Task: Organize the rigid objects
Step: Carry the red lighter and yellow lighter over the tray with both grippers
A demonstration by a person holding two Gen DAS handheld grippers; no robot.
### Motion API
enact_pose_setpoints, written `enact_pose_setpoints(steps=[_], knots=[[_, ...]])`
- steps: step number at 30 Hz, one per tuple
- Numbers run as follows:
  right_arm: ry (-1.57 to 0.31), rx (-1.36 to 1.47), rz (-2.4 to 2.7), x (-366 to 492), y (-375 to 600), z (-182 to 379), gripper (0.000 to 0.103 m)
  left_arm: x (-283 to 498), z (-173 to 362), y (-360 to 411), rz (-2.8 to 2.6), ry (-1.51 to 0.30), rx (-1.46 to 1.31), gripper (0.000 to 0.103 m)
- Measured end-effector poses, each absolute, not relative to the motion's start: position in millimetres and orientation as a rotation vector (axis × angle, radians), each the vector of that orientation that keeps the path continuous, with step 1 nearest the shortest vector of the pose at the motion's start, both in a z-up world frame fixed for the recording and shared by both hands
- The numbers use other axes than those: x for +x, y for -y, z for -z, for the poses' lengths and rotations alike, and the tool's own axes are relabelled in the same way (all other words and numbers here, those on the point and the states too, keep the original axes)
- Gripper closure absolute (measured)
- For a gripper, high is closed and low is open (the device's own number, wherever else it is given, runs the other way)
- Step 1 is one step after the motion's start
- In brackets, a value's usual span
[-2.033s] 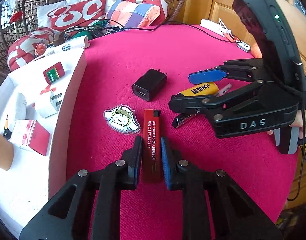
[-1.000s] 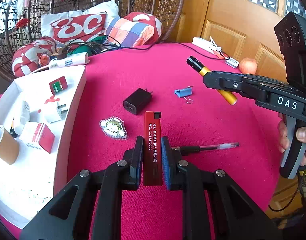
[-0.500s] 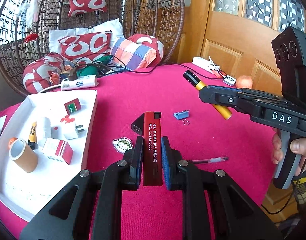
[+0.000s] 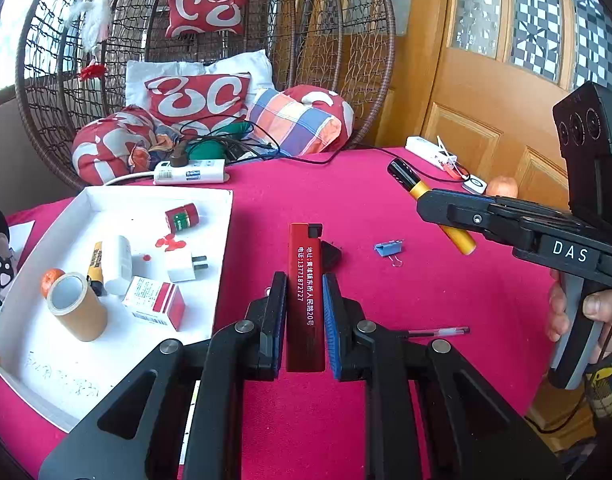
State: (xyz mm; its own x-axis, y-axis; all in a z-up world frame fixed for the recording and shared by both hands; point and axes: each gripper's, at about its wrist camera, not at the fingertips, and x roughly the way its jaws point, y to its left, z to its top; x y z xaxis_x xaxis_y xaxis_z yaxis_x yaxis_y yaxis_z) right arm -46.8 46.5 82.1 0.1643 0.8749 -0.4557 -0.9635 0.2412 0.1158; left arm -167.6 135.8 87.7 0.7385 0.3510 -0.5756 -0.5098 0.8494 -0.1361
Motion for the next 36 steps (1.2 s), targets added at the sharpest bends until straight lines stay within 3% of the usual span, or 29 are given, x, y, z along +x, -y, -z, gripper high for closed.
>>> enact_pose_setpoints(steps=[36], knots=[[-0.478, -0.346, -1.466, -102.1, -136.6, -94.3, 0.080, -261.7, -90.8, -213.5, -0.737, -0.466, -0.406, 0.087]])
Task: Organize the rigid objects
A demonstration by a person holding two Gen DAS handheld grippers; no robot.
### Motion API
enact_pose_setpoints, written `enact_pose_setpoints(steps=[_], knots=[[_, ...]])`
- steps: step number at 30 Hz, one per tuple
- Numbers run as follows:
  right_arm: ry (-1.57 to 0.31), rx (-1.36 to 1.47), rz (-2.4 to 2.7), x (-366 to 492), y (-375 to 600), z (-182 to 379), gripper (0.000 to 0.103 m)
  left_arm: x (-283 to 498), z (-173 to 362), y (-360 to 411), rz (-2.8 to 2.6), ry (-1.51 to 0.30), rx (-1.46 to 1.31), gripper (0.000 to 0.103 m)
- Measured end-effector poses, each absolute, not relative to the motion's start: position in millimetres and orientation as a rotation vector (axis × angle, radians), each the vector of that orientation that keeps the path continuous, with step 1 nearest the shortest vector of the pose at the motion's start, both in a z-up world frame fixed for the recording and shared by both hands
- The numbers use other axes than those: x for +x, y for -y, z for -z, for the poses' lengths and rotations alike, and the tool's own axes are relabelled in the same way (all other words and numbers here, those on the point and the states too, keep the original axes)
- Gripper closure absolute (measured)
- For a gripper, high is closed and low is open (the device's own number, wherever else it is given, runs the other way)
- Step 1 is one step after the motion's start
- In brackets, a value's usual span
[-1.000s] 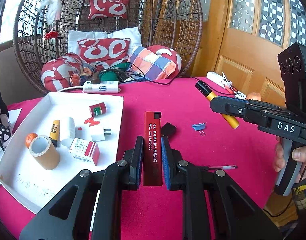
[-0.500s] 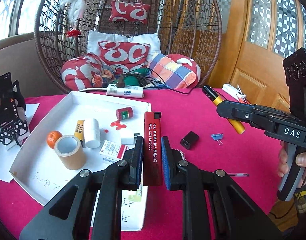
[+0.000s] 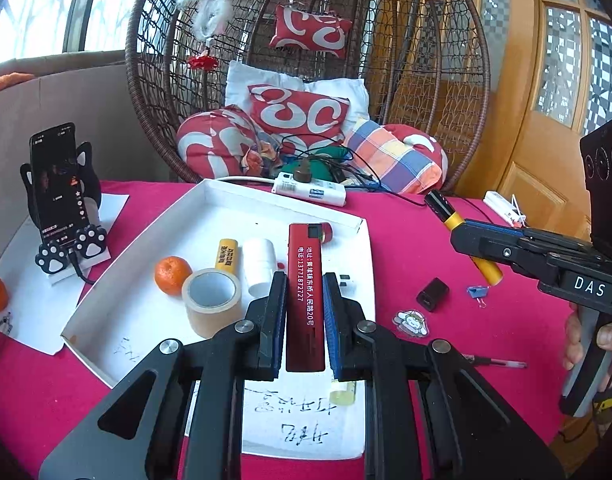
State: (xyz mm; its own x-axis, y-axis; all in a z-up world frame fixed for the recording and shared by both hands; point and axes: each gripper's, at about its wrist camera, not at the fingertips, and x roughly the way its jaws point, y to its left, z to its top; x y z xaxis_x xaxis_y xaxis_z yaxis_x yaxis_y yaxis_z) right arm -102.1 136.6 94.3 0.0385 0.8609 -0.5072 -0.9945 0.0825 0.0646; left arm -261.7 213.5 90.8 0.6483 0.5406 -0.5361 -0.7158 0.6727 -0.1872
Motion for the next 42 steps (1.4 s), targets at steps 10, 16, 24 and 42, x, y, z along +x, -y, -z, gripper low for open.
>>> enact_pose_setpoints(steps=[10, 16, 24, 42], knots=[[-0.513, -0.380, -1.490, -115.2, -167.3, -86.3, 0.080, -287.6, -97.3, -245.5, -0.816, -0.427, -0.429, 0.087], [-0.558, -0.393, -1.488, -118.9, -195.2, -73.1, 0.080, -285.8, -101.6, -283.3, -0.852, -0.442, -0.446, 0.087], [-0.636, -0.413, -1.440, -115.2, -237.6, -43.6, 0.080, -257.9, -74.8, -307.1, -0.863, -0.520, -0.481, 0.087], [-0.498, -0.340, -1.344, -116.5, -194.3, -45.0, 0.000, -266.3, -83.0, -272.3, -0.893, -0.432, -0.474, 0.000]])
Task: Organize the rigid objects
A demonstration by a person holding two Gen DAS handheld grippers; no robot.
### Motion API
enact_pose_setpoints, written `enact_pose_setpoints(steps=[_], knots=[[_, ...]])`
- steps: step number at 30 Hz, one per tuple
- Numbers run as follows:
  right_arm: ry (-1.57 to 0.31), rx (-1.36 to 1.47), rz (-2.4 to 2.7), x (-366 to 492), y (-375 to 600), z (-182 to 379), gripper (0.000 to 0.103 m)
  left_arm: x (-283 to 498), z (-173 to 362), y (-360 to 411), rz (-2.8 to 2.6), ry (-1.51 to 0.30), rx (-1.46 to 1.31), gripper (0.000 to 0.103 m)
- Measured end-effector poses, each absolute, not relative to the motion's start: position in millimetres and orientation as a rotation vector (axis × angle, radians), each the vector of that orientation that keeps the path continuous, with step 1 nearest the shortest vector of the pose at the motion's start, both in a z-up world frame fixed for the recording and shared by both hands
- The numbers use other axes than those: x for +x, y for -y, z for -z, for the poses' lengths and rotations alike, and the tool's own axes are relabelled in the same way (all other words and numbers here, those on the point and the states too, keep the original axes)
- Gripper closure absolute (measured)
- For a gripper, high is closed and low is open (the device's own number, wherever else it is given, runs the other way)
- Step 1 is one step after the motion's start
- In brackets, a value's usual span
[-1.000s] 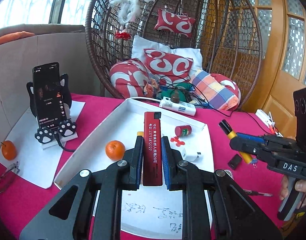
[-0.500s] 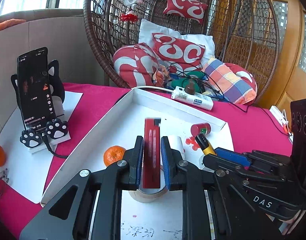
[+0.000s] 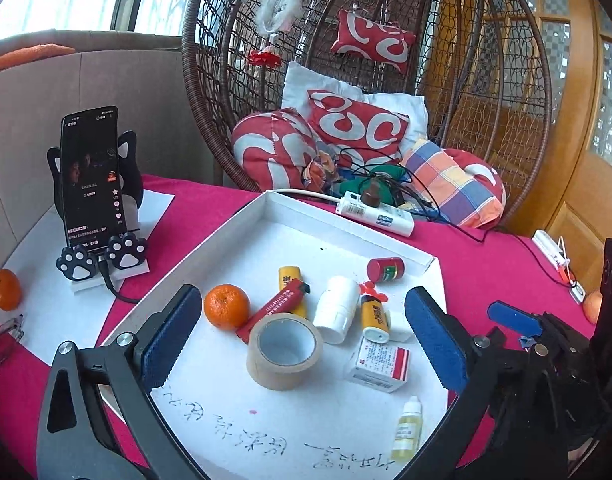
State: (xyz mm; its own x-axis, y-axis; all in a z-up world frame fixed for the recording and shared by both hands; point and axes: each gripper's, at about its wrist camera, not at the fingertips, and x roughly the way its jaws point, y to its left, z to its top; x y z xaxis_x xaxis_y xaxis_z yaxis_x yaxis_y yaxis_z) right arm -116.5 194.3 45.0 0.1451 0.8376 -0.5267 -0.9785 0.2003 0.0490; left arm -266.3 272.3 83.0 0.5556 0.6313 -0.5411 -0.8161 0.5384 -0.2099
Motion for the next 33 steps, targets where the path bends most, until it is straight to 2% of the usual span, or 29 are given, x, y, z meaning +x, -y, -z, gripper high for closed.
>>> enact_pose_setpoints(steps=[16, 27, 33], knots=[[-0.411, -0.109, -1.146, -45.4, -79.8, -84.0, 0.000, -231.9, -89.9, -230.0, -0.683, -0.451, -0.475, 0.000], [-0.495, 0.003, -0.931, 26.9, -1.4, -53.4, 0.000, -131.0, -56.0, -159.8, -0.377, -0.683, -0.430, 0.001], [-0.572, 0.058, -0.865, 54.7, 27.6, -29.9, 0.000, -97.5, -29.6, -151.9, -0.332, -0.768, -0.437, 0.001]])
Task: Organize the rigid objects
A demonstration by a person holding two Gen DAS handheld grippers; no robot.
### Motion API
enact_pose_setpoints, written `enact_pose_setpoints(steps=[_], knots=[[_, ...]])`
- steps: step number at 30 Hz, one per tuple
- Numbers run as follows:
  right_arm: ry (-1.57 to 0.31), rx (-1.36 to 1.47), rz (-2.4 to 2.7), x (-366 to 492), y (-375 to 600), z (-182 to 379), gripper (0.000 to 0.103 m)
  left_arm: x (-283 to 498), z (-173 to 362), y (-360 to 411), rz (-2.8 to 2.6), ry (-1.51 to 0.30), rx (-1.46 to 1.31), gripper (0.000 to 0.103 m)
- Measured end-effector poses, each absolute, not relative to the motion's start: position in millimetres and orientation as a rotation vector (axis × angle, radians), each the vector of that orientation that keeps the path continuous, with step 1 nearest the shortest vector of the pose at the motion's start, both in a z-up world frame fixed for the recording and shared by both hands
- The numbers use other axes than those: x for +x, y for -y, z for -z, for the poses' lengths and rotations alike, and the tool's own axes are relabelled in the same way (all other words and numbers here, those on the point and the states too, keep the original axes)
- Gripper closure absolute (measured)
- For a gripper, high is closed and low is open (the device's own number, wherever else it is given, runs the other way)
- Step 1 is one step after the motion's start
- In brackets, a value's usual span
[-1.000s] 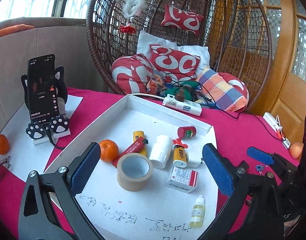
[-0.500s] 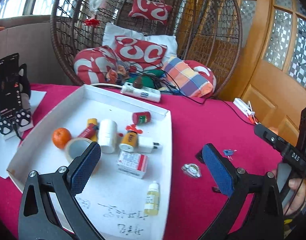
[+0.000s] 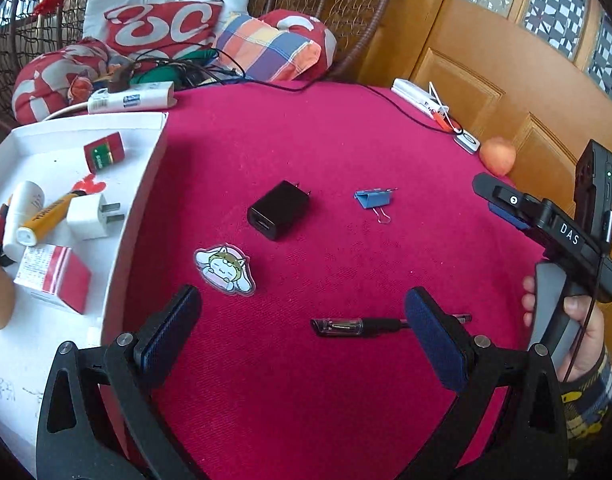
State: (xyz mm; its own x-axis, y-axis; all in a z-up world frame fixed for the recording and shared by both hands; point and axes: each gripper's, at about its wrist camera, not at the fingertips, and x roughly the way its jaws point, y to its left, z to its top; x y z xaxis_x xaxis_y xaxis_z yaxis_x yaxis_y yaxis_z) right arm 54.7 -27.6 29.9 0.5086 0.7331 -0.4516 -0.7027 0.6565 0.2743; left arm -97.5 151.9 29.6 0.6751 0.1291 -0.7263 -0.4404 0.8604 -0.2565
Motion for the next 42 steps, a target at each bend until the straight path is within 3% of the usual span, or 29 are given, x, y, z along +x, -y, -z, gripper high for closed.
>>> enact_pose_setpoints(steps=[25, 37, 40, 42], knots=[[-0.679, 0.149, -0.881, 74.1, 39.1, -7.7, 0.000, -40.7, -5.0, -171.8, -0.381, -0.899, -0.201, 0.001], [-0.717, 0.193, -0.874, 80.5, 44.3, -2.6, 0.000, -74.1, -14.0, -150.0, -0.275, -0.910, -0.234, 0.001], [-0.722, 0.197, -0.869, 80.3, 44.9, -2.2, 0.000, -78.2, -18.2, -162.8, -0.335, -0.887, -0.290, 0.005], [-0.720, 0.194, -0.869, 79.6, 44.7, -2.5, 0.000, -77.8, -16.2, -170.5, -0.383, -0.888, -0.328, 0.015]])
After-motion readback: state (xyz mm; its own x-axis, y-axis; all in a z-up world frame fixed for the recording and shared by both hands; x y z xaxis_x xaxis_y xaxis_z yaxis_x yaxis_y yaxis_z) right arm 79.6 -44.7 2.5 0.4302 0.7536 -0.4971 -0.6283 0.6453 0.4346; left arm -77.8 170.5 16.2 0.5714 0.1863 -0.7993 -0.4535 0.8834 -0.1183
